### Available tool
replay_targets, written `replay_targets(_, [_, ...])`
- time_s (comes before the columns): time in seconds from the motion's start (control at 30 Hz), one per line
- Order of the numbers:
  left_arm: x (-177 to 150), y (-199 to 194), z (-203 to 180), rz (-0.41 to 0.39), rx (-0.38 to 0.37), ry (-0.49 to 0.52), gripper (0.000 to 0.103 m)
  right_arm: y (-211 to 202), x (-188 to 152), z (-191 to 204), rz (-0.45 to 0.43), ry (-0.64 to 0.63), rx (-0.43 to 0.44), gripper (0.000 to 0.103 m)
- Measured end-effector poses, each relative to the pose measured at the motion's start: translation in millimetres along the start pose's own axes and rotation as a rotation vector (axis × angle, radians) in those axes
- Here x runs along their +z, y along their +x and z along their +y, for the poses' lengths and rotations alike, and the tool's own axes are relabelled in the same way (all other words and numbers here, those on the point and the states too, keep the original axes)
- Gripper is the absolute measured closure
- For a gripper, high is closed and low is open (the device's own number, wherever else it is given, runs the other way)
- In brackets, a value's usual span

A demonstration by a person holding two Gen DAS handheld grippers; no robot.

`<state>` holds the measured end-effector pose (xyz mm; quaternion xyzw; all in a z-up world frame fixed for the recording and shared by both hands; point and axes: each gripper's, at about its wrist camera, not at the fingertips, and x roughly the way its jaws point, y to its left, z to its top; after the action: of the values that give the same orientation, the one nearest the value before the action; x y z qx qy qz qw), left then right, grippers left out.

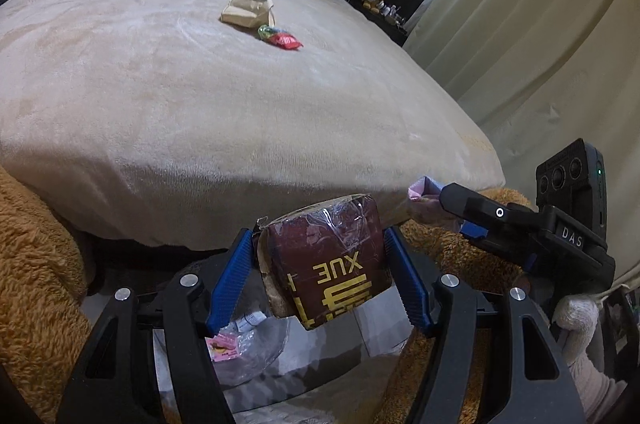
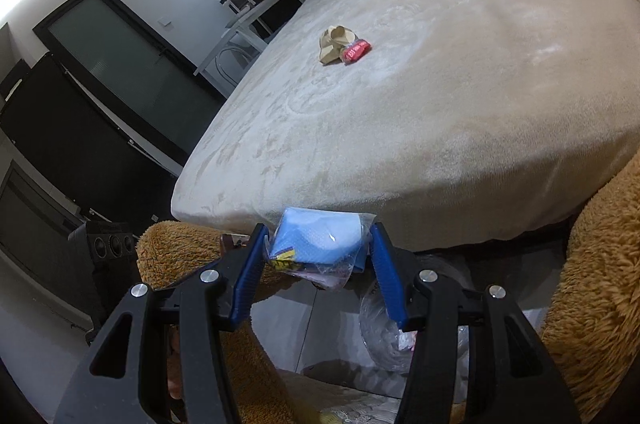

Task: Collect trash
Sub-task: 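Carry the XUE bag and blue-wrapped item down to the floor trash bag, then open both tools to drop the items into the trash bag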

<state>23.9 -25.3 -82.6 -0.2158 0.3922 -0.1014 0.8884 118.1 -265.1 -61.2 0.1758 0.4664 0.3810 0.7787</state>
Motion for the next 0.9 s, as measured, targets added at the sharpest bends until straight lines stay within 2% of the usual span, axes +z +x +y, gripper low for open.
replay_targets(0.2, [-3,25,12,0.109,0.029,-0.037,0.038,39,-4,-16,0.146,0.067,-0.044,0.051])
replay_targets(0.5, [-21,69,43,0.32,0.08,-0.132,0.038,83,-12,-50,0.319,0.2,-0.121,0.051])
replay_targets(0.9, [-38,104,57,0.481,0.115,-0.172,0.038,123,-29,-81,0.478,0.334,-0.225,0.051])
